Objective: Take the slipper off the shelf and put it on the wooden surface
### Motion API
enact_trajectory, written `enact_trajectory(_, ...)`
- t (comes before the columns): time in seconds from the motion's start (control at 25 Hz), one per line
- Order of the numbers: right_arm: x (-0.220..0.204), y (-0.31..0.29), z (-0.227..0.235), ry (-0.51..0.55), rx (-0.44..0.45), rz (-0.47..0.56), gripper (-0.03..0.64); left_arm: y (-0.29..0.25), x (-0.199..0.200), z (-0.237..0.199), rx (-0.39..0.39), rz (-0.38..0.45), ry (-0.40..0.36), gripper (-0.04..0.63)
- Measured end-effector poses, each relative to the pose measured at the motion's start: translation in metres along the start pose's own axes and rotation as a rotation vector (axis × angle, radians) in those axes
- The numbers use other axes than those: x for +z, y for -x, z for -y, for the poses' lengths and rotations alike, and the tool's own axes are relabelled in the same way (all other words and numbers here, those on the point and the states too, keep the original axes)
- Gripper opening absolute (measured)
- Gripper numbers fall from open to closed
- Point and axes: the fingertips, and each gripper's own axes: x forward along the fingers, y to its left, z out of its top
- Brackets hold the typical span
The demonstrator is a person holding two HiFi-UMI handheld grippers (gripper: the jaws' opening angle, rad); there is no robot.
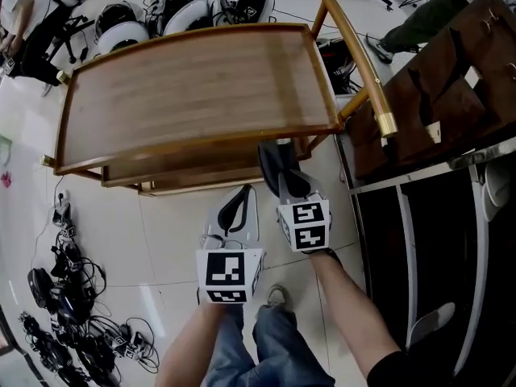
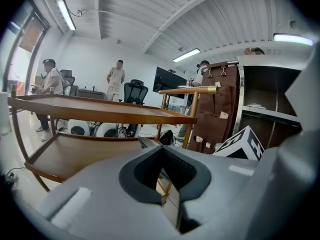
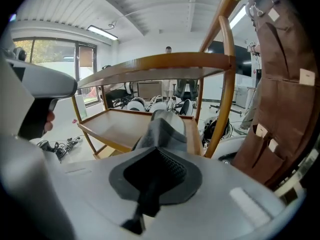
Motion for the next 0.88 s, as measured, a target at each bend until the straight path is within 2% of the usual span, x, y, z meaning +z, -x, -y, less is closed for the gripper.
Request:
enact_trajectory(0.6, 0.016, -0.077, 0.016, 0.019, -0.045, 0.011, 0.011, -0.04, -0.018, -0.045, 0.004, -0.009, -0.009, 0.006)
enact_trajectory(0.88, 0.018, -0.096, 0.015, 0.068, -0.054, 0.011, 0.03, -0.046, -0.021, -0.055, 0.006, -0.013, -0.006, 0.006)
